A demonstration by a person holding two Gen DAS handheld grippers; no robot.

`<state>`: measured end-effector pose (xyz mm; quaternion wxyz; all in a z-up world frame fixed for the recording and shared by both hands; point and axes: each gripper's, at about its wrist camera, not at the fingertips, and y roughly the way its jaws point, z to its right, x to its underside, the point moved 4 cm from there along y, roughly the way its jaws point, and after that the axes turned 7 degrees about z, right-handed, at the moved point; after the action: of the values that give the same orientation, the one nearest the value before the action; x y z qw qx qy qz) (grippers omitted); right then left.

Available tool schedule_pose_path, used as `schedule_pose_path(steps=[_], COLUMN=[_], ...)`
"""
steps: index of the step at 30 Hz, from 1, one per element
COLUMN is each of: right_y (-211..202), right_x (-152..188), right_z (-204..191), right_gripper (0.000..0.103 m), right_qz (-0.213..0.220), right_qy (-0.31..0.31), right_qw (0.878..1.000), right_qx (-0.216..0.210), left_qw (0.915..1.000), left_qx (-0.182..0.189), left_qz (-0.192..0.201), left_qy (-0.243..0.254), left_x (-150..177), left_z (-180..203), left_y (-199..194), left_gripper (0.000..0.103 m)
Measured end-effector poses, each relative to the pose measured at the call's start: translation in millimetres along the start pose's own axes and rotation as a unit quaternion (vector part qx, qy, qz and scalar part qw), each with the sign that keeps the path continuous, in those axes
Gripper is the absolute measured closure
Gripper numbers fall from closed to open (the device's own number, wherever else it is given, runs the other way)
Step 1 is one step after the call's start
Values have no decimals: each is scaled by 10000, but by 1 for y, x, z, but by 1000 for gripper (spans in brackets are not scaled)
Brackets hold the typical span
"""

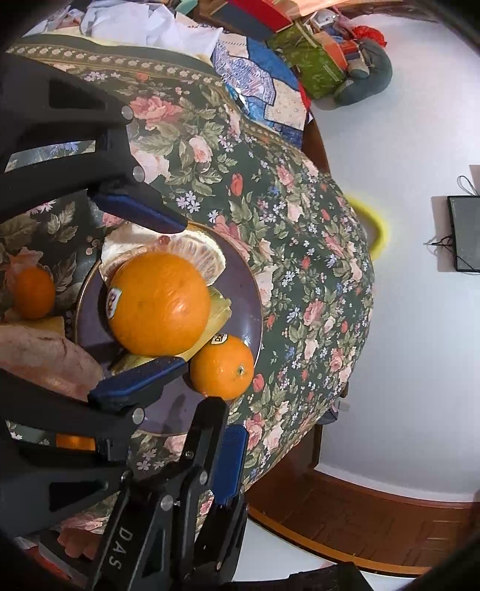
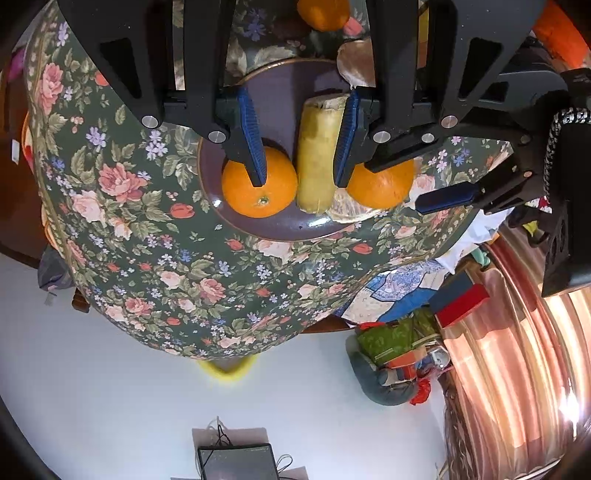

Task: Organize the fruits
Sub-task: 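Set the orange on the plate with the left gripper while the right gripper releases the corn cob there, then grasp a second pomelo segment with the left gripper while the right gripper grasps a small mandarin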

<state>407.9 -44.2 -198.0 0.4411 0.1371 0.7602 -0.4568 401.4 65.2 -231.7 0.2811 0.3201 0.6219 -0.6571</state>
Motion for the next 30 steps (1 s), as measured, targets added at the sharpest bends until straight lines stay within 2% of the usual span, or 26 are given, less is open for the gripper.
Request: schedule_pose_path(steps=[7,11,17,23,30], right_y=[-22,-37,-54,-67,-73], right_x=[0,3,14,31,52], right_z=[0,1,0,-2,-5], right_gripper=[69,64,63,58,57], right_qz=[99,146,120,16,-147], right_qy=[-67,-30,-16,-91,-131], right_qw=[9998,9997,9995,9994,9990], right_qx=[151,212,274,345,392], left_qw=[10000,10000,10000,9998,9990], left_qx=[-34,-55,-70,57,108], left_qz=[33,23,-15,-197,-427], left_qy=[-46,-55,-29,-39,-56], left_x=[0,2,11,26,44], left_z=[-3,-4,-1,8,17], left_y=[-21,-35,-56,-66,-69], left_gripper=[34,34,33,32,32])
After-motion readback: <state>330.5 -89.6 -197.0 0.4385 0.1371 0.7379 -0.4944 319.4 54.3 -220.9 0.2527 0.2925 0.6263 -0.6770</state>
